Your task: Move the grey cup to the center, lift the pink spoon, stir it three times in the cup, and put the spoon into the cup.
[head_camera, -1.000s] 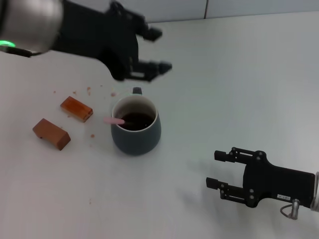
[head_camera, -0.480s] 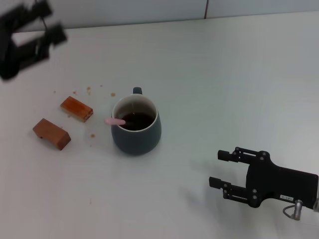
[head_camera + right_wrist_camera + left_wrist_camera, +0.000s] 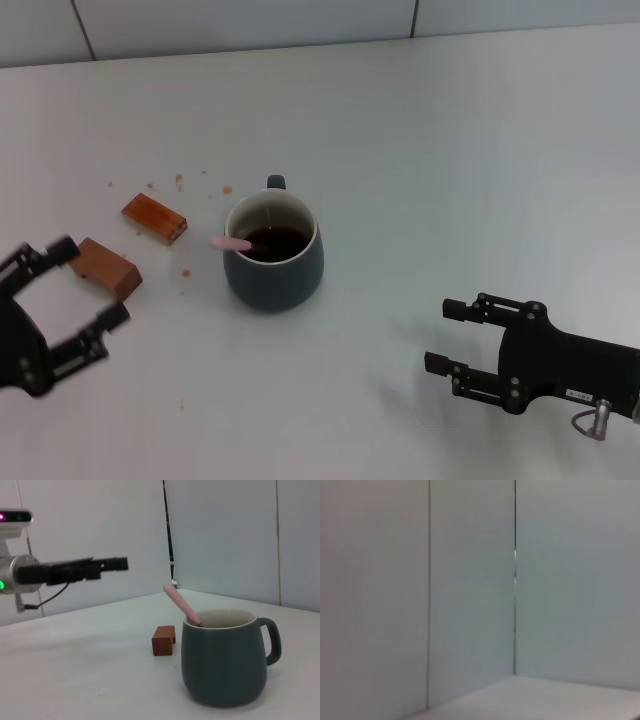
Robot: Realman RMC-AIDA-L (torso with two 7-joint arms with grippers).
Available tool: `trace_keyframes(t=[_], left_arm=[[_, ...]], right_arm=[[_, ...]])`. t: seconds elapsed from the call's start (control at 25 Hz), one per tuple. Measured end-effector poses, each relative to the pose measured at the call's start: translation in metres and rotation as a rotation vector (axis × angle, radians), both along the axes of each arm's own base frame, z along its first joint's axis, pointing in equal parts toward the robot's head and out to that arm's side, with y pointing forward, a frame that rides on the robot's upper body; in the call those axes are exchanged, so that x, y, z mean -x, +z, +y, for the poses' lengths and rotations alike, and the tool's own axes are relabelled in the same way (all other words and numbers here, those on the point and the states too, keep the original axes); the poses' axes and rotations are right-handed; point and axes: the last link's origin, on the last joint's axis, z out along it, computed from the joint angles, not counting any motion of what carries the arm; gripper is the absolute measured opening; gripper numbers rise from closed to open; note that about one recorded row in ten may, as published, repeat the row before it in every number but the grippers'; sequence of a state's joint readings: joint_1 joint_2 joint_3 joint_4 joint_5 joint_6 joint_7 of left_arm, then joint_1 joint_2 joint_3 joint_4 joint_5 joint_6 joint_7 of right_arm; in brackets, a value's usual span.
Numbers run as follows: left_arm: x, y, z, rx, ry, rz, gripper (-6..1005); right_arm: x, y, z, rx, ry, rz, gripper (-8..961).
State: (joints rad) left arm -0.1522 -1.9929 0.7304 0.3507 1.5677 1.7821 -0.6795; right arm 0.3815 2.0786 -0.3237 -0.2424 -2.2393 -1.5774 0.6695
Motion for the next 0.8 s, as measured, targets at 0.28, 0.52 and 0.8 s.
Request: trace_keyframes(t=[0.28,0.52,0.8], left_arm=[[0.002,-0.023,-0.007,0.030,0.013,0.047,837],[0.002,-0.036,0.004,0.076,0.026,0.098,838],[-0.002,-0.043,0.015,0.098,0.016,0.124,838]], right_arm=[[0.000,-0.001,0.000,-0.006,0.008,-0.006,681],[0.000,-0.001,-0.001,-0.006,0.006,-0.006,681],[-0.001,-0.001,-0.001,-0.007,0.004,-0.005,681]])
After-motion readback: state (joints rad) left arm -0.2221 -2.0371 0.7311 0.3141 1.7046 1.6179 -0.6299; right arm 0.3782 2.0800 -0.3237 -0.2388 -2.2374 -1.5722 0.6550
